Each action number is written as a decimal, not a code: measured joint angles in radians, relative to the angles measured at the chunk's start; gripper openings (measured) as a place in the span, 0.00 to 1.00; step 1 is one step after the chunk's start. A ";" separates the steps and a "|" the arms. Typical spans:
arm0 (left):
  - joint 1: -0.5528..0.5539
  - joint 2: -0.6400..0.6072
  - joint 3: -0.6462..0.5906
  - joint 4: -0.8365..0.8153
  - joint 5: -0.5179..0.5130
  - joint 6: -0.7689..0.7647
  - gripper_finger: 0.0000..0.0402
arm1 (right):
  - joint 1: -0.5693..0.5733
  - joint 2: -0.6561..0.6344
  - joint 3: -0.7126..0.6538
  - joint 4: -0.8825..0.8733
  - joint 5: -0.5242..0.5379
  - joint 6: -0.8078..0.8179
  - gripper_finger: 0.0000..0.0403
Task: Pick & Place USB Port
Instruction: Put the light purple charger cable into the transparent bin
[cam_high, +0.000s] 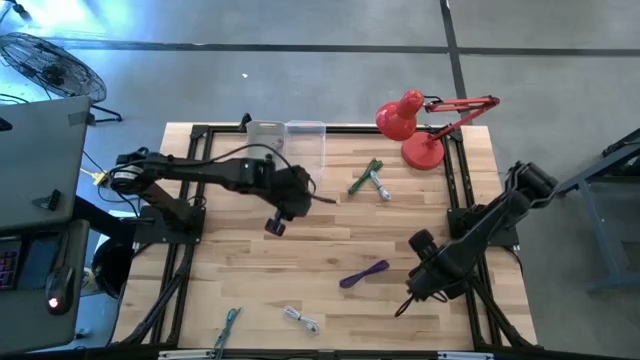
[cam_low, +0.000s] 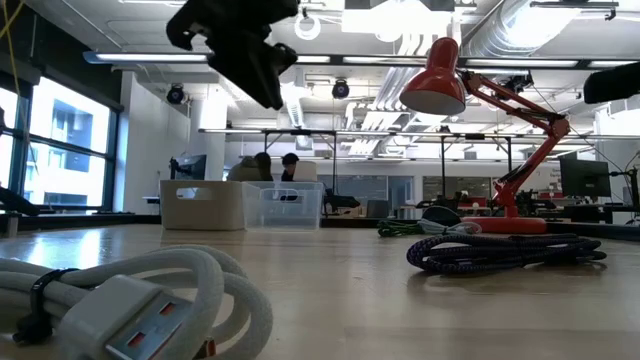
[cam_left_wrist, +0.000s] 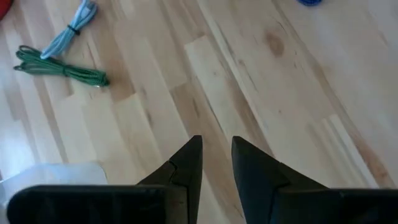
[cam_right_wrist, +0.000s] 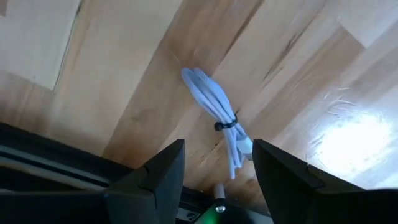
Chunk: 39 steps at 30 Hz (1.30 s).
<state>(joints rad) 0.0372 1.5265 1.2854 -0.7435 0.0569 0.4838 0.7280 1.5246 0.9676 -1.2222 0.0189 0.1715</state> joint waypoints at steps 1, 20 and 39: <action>-0.012 0.000 0.000 0.000 -0.015 -0.007 0.21 | 0.000 0.006 0.000 0.000 0.000 0.000 0.45; -0.167 0.000 0.000 0.098 -0.166 -0.072 0.21 | -0.001 0.086 -0.024 0.085 -0.003 -0.060 0.45; -0.176 0.000 -0.003 0.102 -0.200 -0.086 0.21 | -0.008 0.081 -0.239 0.263 -0.016 0.021 0.09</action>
<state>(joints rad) -0.1383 1.5269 1.2826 -0.6417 -0.1432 0.3977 0.7203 1.6058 0.7288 -0.9589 0.0032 0.1926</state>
